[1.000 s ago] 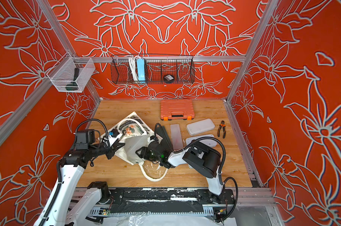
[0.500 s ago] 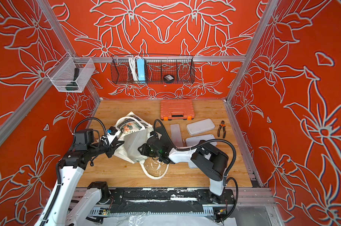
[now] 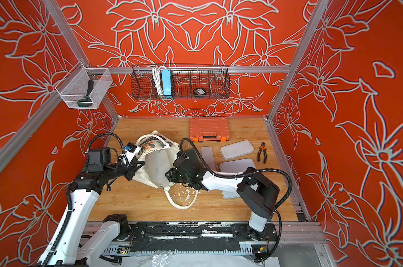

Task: Take out the pencil case from the canvas bag
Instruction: Pick up the pencil case from the canvas bag.

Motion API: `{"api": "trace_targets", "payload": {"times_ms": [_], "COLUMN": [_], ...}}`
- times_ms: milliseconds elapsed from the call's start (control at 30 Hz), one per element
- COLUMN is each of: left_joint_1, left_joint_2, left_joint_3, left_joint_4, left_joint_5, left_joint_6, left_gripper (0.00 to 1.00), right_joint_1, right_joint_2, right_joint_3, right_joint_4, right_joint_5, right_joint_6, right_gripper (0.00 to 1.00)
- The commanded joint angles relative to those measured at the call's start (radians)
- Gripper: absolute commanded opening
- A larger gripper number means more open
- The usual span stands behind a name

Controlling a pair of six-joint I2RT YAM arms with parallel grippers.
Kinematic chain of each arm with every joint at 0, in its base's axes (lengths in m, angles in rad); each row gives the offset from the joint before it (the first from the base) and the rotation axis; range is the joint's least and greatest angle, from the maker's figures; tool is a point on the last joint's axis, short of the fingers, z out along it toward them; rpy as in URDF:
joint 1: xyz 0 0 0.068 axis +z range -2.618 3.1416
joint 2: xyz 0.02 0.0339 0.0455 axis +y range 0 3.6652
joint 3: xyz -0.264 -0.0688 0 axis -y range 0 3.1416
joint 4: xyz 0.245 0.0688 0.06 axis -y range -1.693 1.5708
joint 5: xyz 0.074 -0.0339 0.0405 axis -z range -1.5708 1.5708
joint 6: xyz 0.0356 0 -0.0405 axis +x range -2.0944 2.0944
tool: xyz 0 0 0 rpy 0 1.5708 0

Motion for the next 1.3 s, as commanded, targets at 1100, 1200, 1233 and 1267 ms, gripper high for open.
{"api": "trace_targets", "payload": {"times_ms": [1100,1200,1233,1267], "left_joint_1": [0.007,0.047,0.064,0.079], "left_joint_2": [0.086,0.079,0.079,0.077], "left_joint_3": [0.055,0.041,0.038,0.031], "left_joint_4": [0.052,0.054,0.05,0.046], "left_joint_5": [-0.11,-0.069,-0.053,-0.041], "left_joint_6": [-0.31,-0.323,-0.328,-0.331], "left_gripper": [0.0,0.0,0.0,0.0], "right_joint_1": [-0.006,-0.01,-0.013,-0.017], "right_joint_2": [-0.347,-0.386,-0.4,-0.413], "right_joint_3": [-0.153,-0.162,-0.166,-0.17], "right_joint_4": [-0.085,-0.115,-0.123,-0.132], "right_joint_5": [0.203,0.2,0.196,0.191], "right_joint_6": [0.047,0.042,0.04,0.038], "right_gripper": [0.23,0.23,0.22,0.23]}}
